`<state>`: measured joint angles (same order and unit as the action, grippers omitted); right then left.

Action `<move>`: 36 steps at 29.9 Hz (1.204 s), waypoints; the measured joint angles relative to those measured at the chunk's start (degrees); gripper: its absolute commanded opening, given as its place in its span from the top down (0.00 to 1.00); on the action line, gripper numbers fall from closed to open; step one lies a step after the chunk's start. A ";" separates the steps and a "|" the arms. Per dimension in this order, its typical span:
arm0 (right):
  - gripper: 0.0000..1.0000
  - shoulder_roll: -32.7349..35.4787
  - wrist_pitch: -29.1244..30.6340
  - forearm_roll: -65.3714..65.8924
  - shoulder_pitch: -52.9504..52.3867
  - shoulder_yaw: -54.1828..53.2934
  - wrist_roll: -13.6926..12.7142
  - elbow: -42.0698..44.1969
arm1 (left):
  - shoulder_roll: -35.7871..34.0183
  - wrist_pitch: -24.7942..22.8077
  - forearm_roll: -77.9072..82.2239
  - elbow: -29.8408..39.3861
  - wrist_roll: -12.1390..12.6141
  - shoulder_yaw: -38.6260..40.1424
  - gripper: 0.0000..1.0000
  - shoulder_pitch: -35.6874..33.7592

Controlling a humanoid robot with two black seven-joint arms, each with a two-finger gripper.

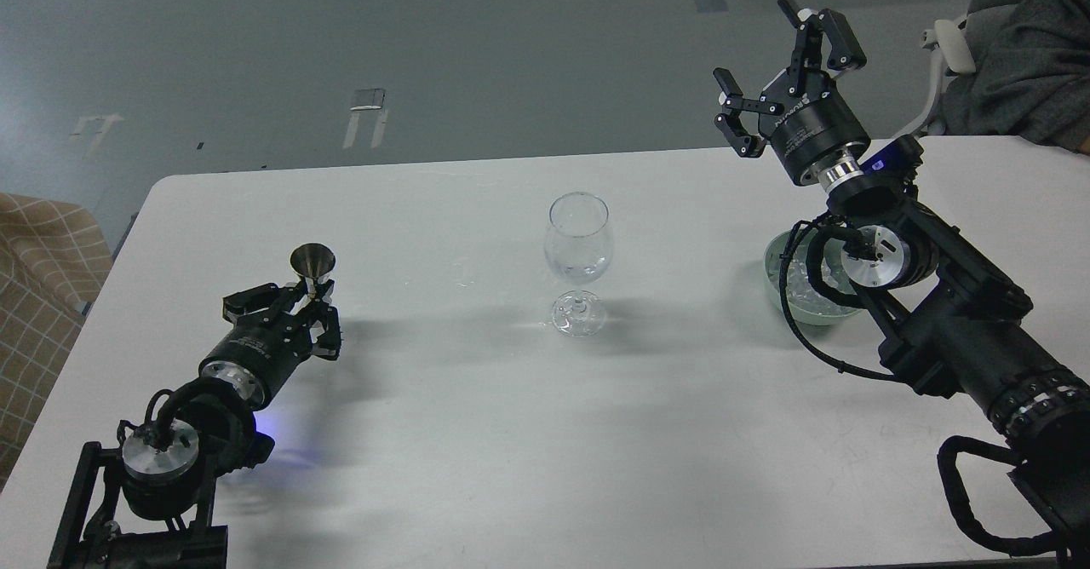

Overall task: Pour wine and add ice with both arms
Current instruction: 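Lower the jigger onto the table with the left gripper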

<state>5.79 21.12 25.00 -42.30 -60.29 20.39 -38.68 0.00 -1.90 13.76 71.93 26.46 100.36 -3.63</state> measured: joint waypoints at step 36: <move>0.00 -0.69 -0.11 0.22 -0.04 0.00 0.00 -0.09 | 0.00 0.05 0.38 -1.62 0.20 -0.61 0.61 -0.25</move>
<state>5.10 21.00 25.22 -42.34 -60.29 20.39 -38.76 0.00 -1.86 14.14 70.31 26.65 99.75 -3.87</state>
